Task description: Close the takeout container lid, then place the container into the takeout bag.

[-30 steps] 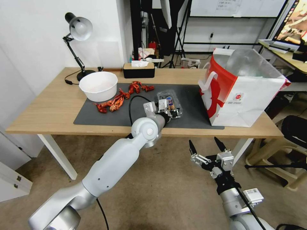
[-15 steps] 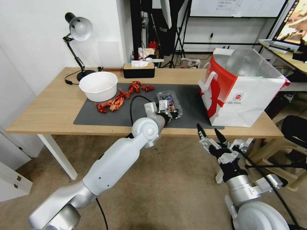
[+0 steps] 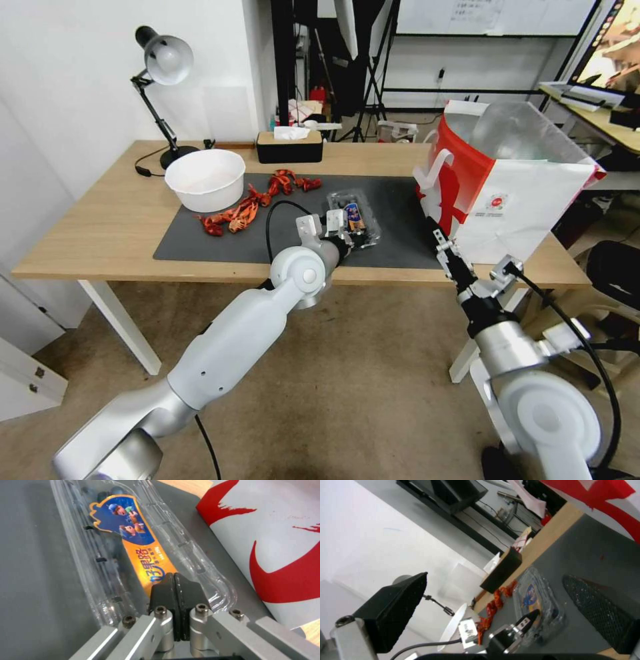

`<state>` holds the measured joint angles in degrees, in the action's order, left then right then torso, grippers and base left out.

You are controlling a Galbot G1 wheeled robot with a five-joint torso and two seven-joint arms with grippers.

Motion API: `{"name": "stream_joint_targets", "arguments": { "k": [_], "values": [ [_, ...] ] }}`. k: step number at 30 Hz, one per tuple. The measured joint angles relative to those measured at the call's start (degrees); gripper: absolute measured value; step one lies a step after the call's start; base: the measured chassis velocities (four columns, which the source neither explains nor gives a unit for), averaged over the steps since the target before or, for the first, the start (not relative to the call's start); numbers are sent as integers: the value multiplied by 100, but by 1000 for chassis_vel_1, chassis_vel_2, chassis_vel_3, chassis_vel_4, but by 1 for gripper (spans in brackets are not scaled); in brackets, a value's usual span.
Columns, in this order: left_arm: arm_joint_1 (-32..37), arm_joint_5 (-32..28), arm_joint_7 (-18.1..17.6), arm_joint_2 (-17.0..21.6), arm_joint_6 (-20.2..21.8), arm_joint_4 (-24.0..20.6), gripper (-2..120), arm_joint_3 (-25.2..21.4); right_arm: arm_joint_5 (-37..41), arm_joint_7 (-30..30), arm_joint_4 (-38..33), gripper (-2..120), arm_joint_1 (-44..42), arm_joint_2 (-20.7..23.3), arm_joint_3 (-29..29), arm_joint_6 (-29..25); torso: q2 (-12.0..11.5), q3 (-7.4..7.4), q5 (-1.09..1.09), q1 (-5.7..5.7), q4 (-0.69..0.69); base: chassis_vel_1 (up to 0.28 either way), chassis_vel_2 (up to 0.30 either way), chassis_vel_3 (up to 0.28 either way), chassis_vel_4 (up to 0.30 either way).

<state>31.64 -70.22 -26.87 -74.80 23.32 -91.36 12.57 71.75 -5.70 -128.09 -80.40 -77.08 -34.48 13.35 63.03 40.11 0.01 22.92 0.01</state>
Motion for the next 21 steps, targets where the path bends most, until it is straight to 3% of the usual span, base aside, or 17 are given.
{"name": "stream_joint_targets", "arguments": {
  "k": [8,21],
  "values": [
    [18,-22,2,15,-4,-4,0,-26,365,-483,408,100,615,204,153,154,0,0,0,-1,-1,0,0,0,0],
    [20,-23,8,-16,-25,63,0,-22,753,-1274,1165,100,1835,887,479,684,0,0,0,-1,0,0,0,0,0]
  ]
}}
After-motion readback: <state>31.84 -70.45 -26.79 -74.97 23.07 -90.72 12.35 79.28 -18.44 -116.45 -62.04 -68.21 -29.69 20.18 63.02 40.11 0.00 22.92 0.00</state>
